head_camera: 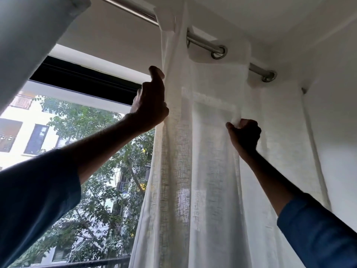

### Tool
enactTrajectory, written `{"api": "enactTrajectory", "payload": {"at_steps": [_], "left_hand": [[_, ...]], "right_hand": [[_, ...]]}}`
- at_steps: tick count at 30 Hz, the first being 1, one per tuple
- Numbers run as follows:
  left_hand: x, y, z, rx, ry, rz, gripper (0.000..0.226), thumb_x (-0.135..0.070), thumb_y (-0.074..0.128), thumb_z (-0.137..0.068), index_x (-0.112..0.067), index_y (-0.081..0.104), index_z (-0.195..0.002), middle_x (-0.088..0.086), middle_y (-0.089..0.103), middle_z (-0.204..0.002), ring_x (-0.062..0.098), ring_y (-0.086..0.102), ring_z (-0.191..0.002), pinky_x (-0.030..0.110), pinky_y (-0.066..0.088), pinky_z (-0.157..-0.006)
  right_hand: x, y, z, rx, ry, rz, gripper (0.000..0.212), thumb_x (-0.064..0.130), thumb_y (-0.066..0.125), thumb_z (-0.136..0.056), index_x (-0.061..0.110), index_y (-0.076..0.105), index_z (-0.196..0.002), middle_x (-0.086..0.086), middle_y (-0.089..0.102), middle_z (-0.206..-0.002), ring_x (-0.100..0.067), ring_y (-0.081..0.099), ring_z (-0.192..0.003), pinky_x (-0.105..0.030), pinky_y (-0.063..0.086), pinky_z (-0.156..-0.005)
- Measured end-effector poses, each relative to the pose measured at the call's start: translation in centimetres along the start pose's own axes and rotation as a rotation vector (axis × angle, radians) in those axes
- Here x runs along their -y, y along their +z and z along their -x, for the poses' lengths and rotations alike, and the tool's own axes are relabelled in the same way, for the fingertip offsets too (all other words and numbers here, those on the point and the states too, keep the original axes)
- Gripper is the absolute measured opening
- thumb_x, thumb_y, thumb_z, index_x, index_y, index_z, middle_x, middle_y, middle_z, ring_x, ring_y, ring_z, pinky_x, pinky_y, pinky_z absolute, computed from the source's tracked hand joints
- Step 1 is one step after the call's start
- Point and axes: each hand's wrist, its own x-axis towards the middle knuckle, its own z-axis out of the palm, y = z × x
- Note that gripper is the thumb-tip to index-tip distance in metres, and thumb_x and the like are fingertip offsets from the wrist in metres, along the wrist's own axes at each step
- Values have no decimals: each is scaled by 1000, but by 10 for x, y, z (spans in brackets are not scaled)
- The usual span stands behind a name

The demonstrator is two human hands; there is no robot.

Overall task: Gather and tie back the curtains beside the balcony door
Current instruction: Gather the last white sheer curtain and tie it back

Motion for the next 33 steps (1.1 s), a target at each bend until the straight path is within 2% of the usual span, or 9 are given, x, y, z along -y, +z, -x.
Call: {"api": "enactTrajectory", "payload": {"at_steps": [2, 5, 7, 12, 16, 19, 22, 25, 33], "left_hand": [[6, -2, -1, 31, 49, -14, 55, 4, 62, -74, -14, 35, -118, 0, 51, -63, 22, 56, -58, 36, 47, -55], [18, -4, -1, 87, 100, -34, 34, -1, 63, -77, -18, 51, -105, -6, 50, -62, 15, 54, -57, 38, 53, -58], [25, -3, -1, 102, 116, -34, 23, -4, 61, -78, -23, 57, -90, -10, 47, -61, 13, 53, -56, 36, 54, -60], [33, -4, -1, 61, 165, 5, 18, -17, 63, -75, -33, 55, -72, -17, 50, -65, 12, 53, -58, 26, 45, -57], [47, -15, -2, 74, 134, -15, 18, -4, 68, -72, -21, 66, -74, -5, 62, -70, 13, 60, -60, 29, 51, -56], [49, -19, 5, 199, 127, -18, 29, -2, 69, -72, -17, 68, -97, -10, 47, -71, 6, 46, -64, 24, 45, -60], [45, -17, 12, 263, 155, 51, 32, -1, 65, -76, -16, 65, -104, -9, 55, -73, 3, 54, -69, 30, 55, -68], [38, -18, 13, 284, 144, 110, 36, 2, 60, -77, -12, 64, -109, 7, 71, -79, 18, 68, -74, 40, 58, -68], [22, -15, 19, 303, 127, 135, 34, -4, 55, -88, -9, 60, -121, 15, 73, -80, 25, 71, -75, 38, 58, -72]], "right_hand": [[11, 2, 7, -14, -78, 26, 35, 18, 64, -83, 11, 47, -53, -4, 46, -52, -23, 54, -57, -27, 36, -63], [37, 11, 24, 14, -205, 126, 15, 24, 59, -94, 16, 73, -97, -10, 70, -102, -30, 62, -103, -31, 42, -85], [64, 20, 41, 53, -361, 186, 22, 24, 56, -95, 18, 72, -109, -9, 70, -115, -31, 60, -110, -30, 41, -87], [143, 33, 92, 114, -727, 173, 21, 22, 51, -95, 18, 63, -79, -7, 69, -96, -36, 59, -96, -36, 32, -70], [142, 39, 98, 79, -699, 107, 33, 15, 60, -91, 20, 45, -61, -8, 66, -85, -32, 54, -80, -31, 26, -67], [126, 41, 99, 72, -654, 107, 27, 20, 64, -92, 14, 61, -66, -8, 69, -82, -29, 58, -70, -28, 28, -62], [115, 38, 105, 64, -592, 113, 47, 15, 67, -86, 14, 33, -53, -6, 41, -51, -18, 33, -47, -29, 22, -47], [105, 33, 108, 56, -589, 188, 40, 15, 68, -83, 5, 37, -61, -9, 34, -50, -20, 20, -44, -24, 19, -41], [90, 25, 114, 47, -637, 238, 46, 15, 71, -82, 9, 30, -61, -7, 30, -50, -23, 17, -45, -23, 15, -42]]}}
